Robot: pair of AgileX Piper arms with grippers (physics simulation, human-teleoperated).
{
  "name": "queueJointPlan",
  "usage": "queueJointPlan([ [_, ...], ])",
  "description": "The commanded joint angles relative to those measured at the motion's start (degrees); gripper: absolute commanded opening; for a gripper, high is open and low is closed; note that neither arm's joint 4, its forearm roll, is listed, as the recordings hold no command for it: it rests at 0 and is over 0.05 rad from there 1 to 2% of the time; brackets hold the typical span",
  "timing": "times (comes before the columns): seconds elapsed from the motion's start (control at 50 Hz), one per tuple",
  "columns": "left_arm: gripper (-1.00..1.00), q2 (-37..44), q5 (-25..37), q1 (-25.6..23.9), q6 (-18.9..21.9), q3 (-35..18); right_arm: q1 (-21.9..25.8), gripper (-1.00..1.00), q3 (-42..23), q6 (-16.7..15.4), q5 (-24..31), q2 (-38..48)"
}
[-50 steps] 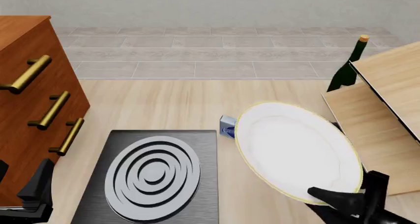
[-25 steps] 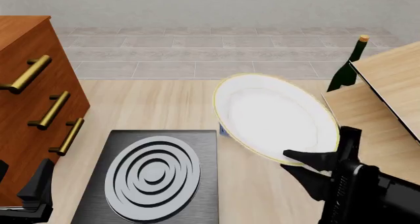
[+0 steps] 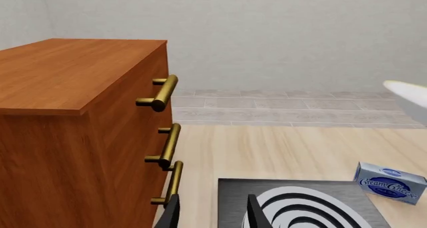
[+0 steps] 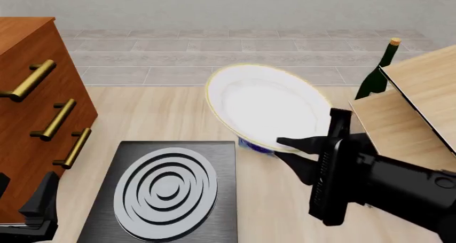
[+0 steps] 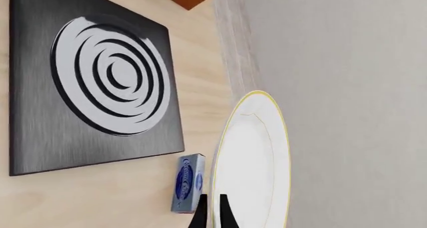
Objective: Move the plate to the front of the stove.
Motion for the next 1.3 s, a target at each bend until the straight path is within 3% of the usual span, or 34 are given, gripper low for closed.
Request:
queueJointPlan([
  [0.02,1.0,-0.26,0.29,0.06,0.02,-0.02,-0.37,-1.0,1.62,-0.63,1.4,-3.74],
  [0.12,1.0,-0.26,0.29,0.06,0.02,-0.02,-0.37,-1.0,1.62,-0.63,1.4,-3.74],
  [0.14,1.0,0.33,-0.27,-0.5,-0.04,-0.01,1.61,-1.0,-7.79,-0.21,0.51,8.32],
  [0.16,1.0,-0.28,0.3,0.05,0.03,-0.02,-0.48,-1.0,1.23,-0.85,0.79,-2.87],
  [0.24,1.0,-0.76,0.7,-0.13,0.09,-0.02,-0.43,-1.0,0.07,-0.88,0.98,-2.08],
  [0.72,1.0,-1.63,1.17,-0.15,0.42,-0.02,2.79,-1.0,-12.13,-0.38,2.92,12.6],
  [1.02,1.0,-1.15,0.95,-0.13,0.35,-0.11,3.56,-1.0,-21.02,-1.82,4.37,21.25],
  [1.3,1.0,-1.15,0.75,-0.14,0.44,0.0,4.87,-1.0,-34.83,-2.86,8.58,32.69],
])
